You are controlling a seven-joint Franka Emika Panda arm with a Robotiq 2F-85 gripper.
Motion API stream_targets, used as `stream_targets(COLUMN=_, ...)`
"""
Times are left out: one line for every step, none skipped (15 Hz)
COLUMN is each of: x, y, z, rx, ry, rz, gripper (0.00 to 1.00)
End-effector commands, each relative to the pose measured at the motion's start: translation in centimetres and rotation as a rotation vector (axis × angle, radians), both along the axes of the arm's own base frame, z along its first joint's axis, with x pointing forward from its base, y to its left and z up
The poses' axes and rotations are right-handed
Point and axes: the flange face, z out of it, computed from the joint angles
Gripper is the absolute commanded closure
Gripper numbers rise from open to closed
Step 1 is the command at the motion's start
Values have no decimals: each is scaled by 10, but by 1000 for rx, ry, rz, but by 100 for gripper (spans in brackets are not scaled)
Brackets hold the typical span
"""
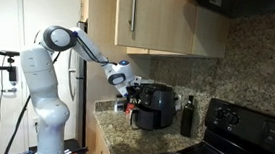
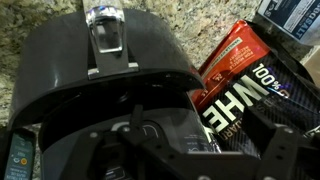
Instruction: Turn on the air fryer
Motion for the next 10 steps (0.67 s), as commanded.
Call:
stream_targets(x=9, y=1, z=-8, rx=-11, ry=-9, rz=-10, gripper=0)
stream_targets(x=12, y=1, z=-12, rx=-11, ry=-7, rz=-13, gripper=0)
stream_targets(x=14, y=1, z=-17, rx=-11, ry=-8, rz=-21, gripper=0)
stream_targets(x=15, y=2, z=-21, rx=-7, ry=-7, rz=-18, gripper=0)
stream_targets(x=16, y=5, z=-21, rx=0, ry=-12, rz=-20, gripper=0)
stream_targets(x=16, y=6, z=-23, rx=3, ry=-17, rz=-24, gripper=0)
stream_targets(x=16, y=9, z=-21, rx=14, ry=-30, rz=-21, gripper=0)
stream_targets(x=17, y=12, z=-19, rx=21, ry=-42, rz=-24, gripper=0)
stream_targets(x=18, y=14, z=-17, rx=28, ry=-56, rz=-26, gripper=0)
stream_targets(x=19, y=15, z=-14, rx=30, ry=-76, rz=-31, gripper=0)
